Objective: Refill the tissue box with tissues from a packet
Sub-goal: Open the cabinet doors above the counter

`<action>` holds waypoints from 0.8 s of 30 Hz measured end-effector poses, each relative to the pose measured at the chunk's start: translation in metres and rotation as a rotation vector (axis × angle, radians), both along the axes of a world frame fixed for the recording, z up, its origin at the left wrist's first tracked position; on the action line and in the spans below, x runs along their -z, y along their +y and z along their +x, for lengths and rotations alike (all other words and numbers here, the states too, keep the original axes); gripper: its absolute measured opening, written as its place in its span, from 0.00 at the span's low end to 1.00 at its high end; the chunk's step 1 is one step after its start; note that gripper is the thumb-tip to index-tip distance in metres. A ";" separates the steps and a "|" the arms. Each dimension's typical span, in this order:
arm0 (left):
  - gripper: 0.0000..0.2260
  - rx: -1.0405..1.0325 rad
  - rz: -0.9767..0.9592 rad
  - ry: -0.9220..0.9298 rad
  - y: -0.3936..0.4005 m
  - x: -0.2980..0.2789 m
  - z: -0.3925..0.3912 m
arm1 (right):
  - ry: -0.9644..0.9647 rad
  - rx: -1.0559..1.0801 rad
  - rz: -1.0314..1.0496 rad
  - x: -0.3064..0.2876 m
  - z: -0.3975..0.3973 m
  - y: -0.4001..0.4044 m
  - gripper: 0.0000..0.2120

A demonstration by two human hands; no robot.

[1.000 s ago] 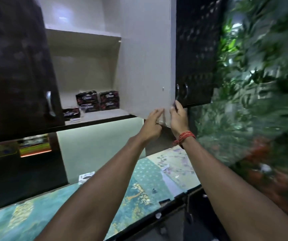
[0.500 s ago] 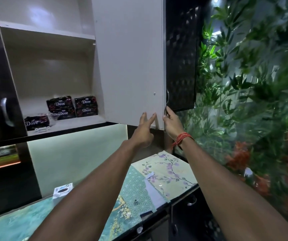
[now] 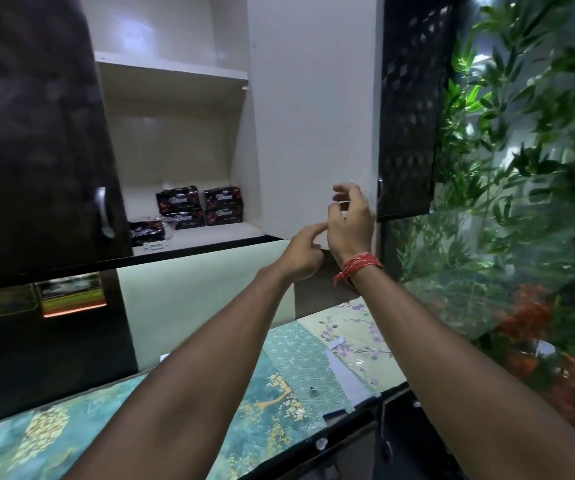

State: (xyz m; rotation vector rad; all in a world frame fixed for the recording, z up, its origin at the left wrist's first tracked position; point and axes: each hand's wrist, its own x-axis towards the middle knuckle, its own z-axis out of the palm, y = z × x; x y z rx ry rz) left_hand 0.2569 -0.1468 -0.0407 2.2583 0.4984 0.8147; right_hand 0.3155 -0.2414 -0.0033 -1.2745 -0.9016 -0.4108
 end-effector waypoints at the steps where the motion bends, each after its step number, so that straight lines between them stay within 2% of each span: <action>1: 0.34 -0.023 -0.017 -0.025 -0.003 -0.004 -0.018 | 0.022 -0.024 -0.001 -0.001 -0.011 0.006 0.13; 6: 0.29 -0.297 -0.071 -0.268 0.035 -0.011 -0.102 | 0.098 -0.210 -0.065 0.006 -0.068 0.055 0.11; 9: 0.25 -0.469 -0.048 -0.390 0.073 -0.018 -0.151 | 0.075 -0.365 -0.151 0.010 -0.105 0.103 0.13; 15: 0.14 -0.937 0.219 -0.629 0.142 -0.037 -0.242 | 0.072 -0.719 -0.293 0.000 -0.176 0.220 0.14; 17: 0.13 -1.059 0.184 -0.596 0.166 -0.038 -0.262 | 0.074 -0.787 -0.333 -0.003 -0.197 0.251 0.15; 20: 0.15 -1.095 0.072 -0.416 0.196 -0.037 -0.278 | 0.102 -0.828 -0.395 -0.008 -0.219 0.289 0.15; 24: 0.14 -0.908 0.018 -0.317 0.211 -0.033 -0.282 | 0.164 -0.931 -0.430 -0.008 -0.231 0.325 0.11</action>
